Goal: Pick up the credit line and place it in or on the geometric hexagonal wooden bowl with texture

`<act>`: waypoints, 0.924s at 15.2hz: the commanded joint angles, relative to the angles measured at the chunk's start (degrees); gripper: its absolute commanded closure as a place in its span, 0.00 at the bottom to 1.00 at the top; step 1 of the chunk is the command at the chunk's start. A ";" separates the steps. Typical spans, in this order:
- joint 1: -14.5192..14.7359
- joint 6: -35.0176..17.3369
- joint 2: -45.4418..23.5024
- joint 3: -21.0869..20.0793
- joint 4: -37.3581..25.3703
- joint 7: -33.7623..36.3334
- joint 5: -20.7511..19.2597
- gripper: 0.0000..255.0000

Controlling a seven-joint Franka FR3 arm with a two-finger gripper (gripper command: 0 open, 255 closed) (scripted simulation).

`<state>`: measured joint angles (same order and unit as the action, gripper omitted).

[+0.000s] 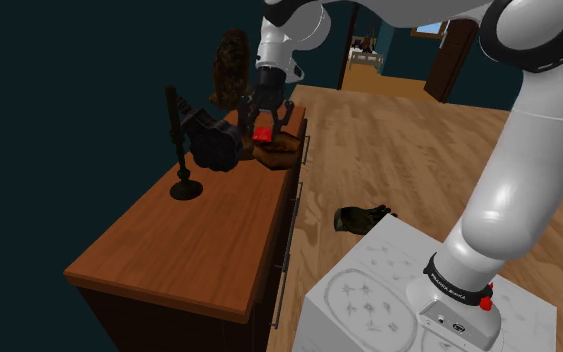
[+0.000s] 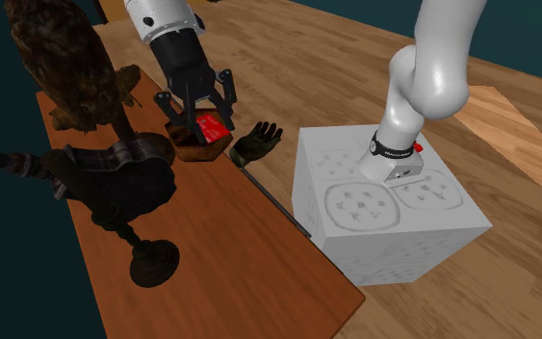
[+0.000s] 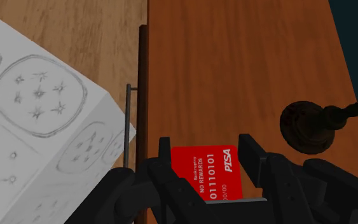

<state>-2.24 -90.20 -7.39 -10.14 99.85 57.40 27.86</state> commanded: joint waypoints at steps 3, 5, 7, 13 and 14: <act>-2.60 3.75 -3.43 2.12 -5.17 -3.25 -1.64 1.00; -3.91 5.78 -5.55 3.09 -8.42 -4.73 -2.43 1.00; -5.20 7.92 -7.91 4.00 -12.07 -6.14 -3.16 1.00; -5.67 5.62 -9.36 4.43 -10.58 -8.17 -3.65 1.00; -5.63 4.96 -9.45 4.44 -9.95 -8.44 -3.67 1.00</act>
<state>-7.90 -84.56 -16.61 -5.72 89.42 49.25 24.24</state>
